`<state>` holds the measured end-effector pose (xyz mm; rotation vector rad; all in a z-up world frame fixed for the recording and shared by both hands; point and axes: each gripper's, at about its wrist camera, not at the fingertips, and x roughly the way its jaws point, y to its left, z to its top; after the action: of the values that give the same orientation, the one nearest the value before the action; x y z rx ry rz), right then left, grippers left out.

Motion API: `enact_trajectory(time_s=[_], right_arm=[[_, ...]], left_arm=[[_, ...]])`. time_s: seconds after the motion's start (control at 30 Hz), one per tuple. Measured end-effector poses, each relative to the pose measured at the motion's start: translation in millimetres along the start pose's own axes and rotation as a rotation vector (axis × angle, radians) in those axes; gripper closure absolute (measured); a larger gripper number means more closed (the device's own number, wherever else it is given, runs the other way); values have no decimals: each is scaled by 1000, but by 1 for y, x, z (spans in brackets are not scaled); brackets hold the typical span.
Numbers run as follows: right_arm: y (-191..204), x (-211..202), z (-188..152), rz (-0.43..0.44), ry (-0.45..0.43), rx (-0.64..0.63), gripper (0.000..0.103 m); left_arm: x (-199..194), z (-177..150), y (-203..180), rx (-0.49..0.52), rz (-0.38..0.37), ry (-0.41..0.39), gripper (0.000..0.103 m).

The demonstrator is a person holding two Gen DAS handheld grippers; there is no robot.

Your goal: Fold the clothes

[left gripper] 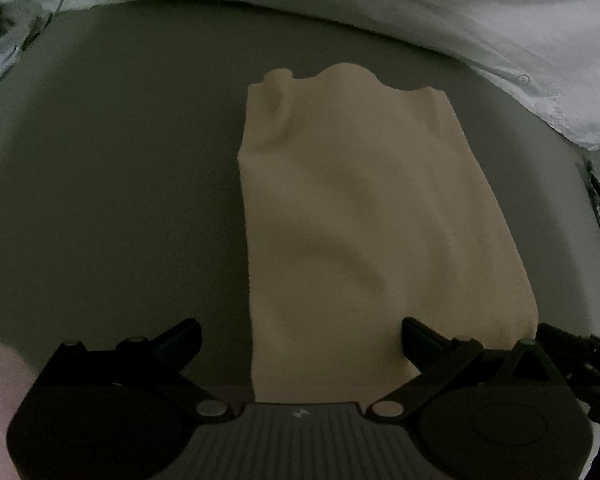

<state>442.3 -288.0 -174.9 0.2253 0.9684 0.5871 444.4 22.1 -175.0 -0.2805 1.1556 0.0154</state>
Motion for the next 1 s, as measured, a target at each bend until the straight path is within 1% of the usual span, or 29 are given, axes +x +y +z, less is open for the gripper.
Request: enact_trajectory(time_s=[0.03,0.1,0.2,0.27,0.3,0.37,0.43,0.5,0.57,0.6,0.7,0.8,0.83,0.9,0.97,1.0], right_arm=[[-3,0,0,-6,4,14,48],[-1,8,1,-89,45,-18,47],[3,4,8,-87,26,-20,48],[4,2,16,-99,18,-18,47],[4,3,19,-97,18,-13,46],[4,8,31,-85,7,13,45],[2,12,45,-63,-9,57,43],[-3,19,62,-34,-31,106,38],[-5,30,82,-12,-49,136,37],[-5,39,92,-9,-48,129,36],[-4,68,118,-13,-38,103,35],[-4,94,135,-18,-20,80,35],[-4,102,140,-16,-15,74,35],[-3,120,148,-16,1,51,34],[-1,136,153,-27,19,27,33],[1,143,154,-28,19,10,29]], left_arm=[[1,0,3,-14,-10,6,0],[-4,3,6,-16,-21,-13,0],[-11,7,10,-20,-36,-44,0],[-20,13,18,-31,-37,-127,0],[-25,17,22,-37,-40,-168,0],[-28,27,38,-73,-84,-200,0],[-22,40,50,-97,-115,-205,0],[-10,51,55,-102,-119,-208,1],[9,65,56,-96,-126,-192,3],[17,71,54,-89,-134,-184,4],[38,89,46,-16,-166,-182,4],[54,103,39,52,-191,-174,4],[60,107,37,66,-197,-170,1],[65,111,32,86,-204,-207,1],[70,111,24,124,-184,-239,1],[71,110,22,126,-178,-256,1]])
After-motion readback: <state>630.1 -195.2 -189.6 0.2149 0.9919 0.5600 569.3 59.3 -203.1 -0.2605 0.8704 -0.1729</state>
